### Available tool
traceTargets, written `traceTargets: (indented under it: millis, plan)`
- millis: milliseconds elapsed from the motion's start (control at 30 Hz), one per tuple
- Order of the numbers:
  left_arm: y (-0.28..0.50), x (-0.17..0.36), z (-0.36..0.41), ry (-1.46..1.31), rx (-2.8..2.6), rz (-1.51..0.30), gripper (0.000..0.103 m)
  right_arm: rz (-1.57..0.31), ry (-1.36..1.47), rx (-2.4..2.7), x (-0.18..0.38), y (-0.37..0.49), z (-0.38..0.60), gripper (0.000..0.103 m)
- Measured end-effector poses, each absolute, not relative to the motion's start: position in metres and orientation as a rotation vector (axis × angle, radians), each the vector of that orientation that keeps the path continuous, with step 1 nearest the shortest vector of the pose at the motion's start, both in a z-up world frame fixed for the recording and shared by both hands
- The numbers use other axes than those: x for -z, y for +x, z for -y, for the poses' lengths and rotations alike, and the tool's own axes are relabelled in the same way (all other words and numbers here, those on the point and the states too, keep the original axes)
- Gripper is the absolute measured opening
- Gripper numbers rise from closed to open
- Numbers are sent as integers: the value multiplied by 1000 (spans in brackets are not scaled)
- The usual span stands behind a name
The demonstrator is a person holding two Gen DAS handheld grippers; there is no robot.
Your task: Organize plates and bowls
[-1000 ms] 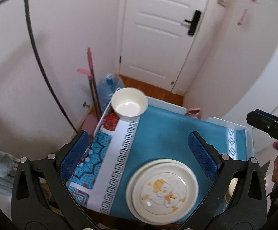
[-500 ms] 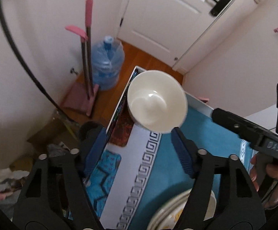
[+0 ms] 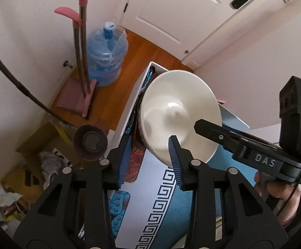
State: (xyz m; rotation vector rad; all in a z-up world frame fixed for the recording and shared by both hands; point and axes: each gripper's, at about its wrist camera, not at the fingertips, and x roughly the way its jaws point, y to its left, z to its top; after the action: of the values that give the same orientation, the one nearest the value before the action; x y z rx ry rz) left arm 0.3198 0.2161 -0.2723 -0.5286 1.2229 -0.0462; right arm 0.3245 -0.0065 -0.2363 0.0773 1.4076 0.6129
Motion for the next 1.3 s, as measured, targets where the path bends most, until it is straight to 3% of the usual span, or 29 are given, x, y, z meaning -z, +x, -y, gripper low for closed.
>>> traceTargets:
  millis: [200,467,533,633,733,1067,1300]
  plan:
    - [309,253,-215,-548,85,-1188,33,-1401,107,-635,231,322,5,51]
    - [320,270,-210,-525,70,-1226,33,-1391,88,-642,230,322,1,51]
    - [323,276,-211,-522,60,-1230,25,-1393,81,-641,235,324,-1,50]
    - [329,285,-213,-521,40,-1222,22,-1405,86,-650,240,325,-2,30]
    - [331,288,-212,-498,29,-1204,21,-1412,91,-653,246,325,-1,20]
    - [324,268,-196,-428,17,-1179,20,-1377,78,-651,235,313,9,20]
    - [302,225,-160,-373,45,-1147,20,-1305,101,-632,187,293,43,20]
